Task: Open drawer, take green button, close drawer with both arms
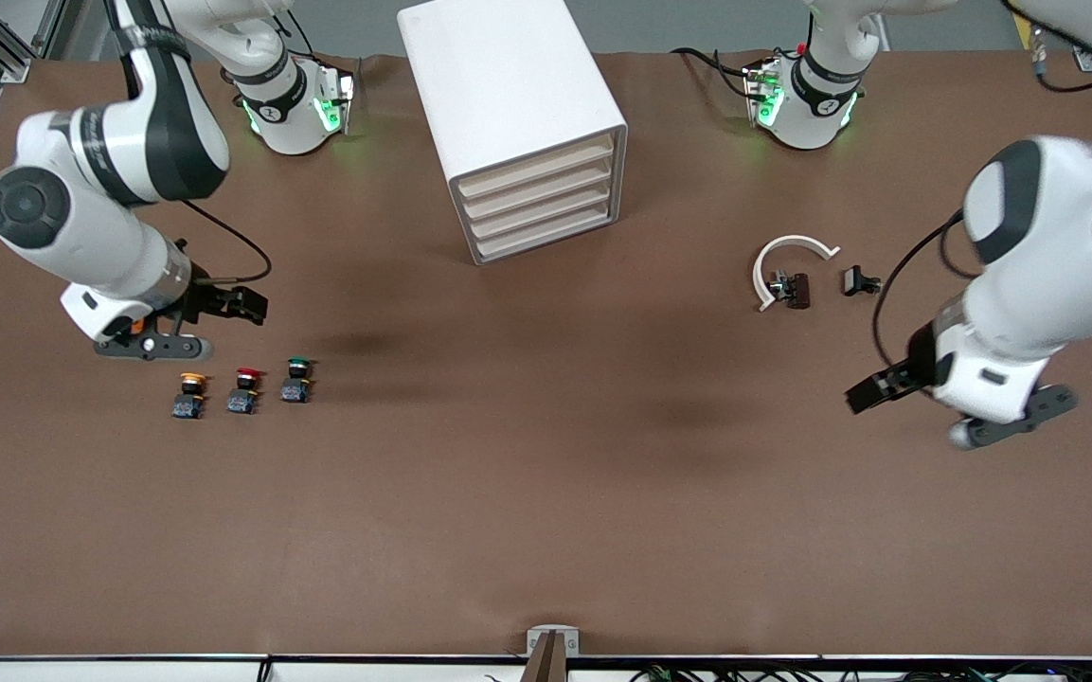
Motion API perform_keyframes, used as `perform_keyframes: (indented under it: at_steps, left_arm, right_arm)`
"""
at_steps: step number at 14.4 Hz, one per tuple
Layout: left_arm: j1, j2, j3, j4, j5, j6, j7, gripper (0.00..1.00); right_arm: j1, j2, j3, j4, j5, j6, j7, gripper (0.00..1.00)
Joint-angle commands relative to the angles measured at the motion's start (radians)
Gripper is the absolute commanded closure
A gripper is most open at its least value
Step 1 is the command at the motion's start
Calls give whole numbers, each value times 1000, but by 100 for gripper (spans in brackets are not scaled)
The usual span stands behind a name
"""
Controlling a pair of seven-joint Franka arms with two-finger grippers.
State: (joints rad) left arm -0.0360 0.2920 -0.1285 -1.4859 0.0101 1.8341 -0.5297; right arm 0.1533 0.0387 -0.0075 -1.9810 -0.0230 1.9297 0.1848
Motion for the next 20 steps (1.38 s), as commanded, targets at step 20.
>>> perform_keyframes:
  at_steps: [20]
  left_arm:
    - [33, -347, 67, -103, -13, -325, 372, 0]
  right_arm:
    - [-107, -82, 3, 372, 2, -406, -11, 0]
